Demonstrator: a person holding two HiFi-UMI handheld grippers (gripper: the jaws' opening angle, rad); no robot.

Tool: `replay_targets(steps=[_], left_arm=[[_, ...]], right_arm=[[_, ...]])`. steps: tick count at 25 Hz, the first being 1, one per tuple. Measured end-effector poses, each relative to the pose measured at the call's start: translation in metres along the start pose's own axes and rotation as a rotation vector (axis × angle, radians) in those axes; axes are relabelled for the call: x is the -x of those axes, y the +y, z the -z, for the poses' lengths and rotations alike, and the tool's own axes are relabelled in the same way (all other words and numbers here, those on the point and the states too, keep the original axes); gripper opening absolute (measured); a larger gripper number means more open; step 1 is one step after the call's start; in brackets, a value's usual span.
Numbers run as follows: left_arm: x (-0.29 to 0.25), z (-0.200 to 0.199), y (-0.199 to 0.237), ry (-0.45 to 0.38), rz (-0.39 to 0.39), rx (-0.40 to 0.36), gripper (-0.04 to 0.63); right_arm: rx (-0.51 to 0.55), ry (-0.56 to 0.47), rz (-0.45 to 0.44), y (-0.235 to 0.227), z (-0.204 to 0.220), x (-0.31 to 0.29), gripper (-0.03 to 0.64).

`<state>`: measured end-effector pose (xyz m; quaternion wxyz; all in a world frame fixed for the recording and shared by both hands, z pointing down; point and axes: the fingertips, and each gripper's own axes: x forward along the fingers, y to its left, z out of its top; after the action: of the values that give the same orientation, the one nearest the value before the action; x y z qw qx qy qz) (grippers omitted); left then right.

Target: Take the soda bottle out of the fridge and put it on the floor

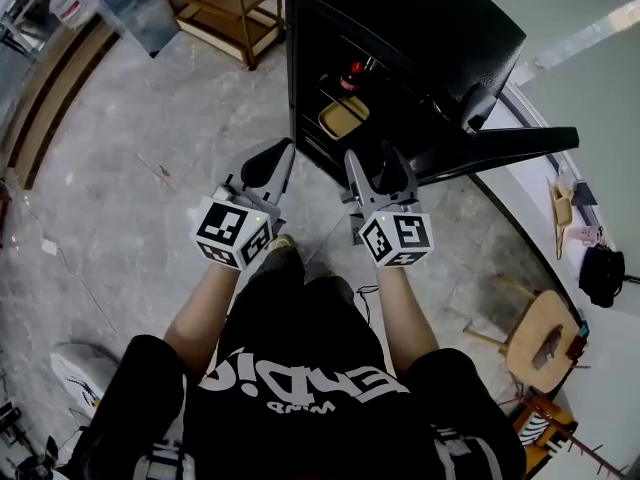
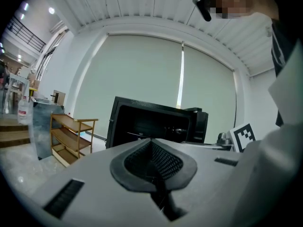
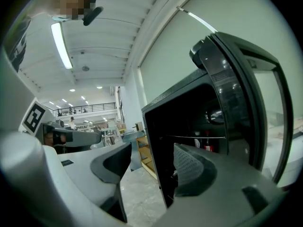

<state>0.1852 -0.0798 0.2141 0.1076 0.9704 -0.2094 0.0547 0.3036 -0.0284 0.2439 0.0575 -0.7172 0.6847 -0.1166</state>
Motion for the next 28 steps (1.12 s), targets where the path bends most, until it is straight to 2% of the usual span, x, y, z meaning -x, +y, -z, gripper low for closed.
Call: replay_targets(steps=[12, 28], left_arm=[[-0.039, 0.068, 0.034, -0.007, 0.009, -0.02, 0.006], [-0.065, 0.095, 0.055, 0.006, 0.02, -0.001, 0.006]], right_arm=[[0.018, -0.001, 0.005, -0.036, 0.073, -0.052, 0.284], [-0.023, 0.066, 0.129, -0.111, 0.127, -0.154, 0.287]])
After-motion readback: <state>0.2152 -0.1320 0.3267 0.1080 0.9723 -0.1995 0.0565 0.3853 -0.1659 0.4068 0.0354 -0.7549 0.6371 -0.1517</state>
